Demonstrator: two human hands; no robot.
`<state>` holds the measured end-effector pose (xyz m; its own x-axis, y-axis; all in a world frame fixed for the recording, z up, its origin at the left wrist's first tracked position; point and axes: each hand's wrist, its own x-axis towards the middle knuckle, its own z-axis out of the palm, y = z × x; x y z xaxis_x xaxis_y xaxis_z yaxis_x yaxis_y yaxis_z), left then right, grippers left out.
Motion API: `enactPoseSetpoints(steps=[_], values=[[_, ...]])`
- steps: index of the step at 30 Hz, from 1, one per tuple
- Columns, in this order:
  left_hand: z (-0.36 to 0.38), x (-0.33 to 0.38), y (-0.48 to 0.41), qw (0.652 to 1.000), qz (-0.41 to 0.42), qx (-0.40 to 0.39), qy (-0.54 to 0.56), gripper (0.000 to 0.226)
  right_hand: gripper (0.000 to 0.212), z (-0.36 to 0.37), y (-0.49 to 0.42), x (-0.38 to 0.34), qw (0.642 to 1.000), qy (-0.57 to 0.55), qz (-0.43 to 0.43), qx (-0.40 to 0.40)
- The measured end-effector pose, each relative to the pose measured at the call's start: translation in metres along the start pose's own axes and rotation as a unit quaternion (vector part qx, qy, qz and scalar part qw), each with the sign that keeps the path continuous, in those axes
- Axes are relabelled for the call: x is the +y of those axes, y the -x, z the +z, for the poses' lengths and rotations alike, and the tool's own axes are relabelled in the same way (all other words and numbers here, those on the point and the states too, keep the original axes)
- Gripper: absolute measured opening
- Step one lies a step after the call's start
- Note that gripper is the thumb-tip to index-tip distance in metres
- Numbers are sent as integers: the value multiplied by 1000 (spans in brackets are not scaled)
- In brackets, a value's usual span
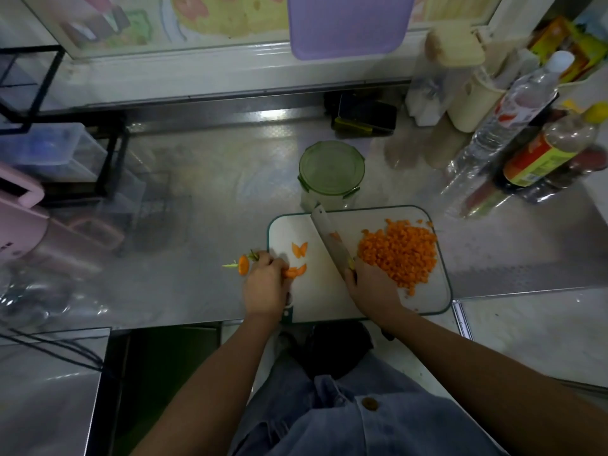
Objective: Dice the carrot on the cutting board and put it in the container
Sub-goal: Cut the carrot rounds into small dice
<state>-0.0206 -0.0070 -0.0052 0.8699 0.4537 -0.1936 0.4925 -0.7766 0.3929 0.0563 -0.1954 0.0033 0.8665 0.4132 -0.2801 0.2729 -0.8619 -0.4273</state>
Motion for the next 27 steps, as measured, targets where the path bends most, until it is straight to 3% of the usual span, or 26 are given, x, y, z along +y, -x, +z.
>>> enactPoseSetpoints(steps=[11,27], values=[[-1,-2,4,993,67,-8,-100,28,21,2,0,1,1000,-3,2,-1],[-6,-9,-4,988,106,-46,-100,23,20,-3,2,-1,1000,-12,7,-7]])
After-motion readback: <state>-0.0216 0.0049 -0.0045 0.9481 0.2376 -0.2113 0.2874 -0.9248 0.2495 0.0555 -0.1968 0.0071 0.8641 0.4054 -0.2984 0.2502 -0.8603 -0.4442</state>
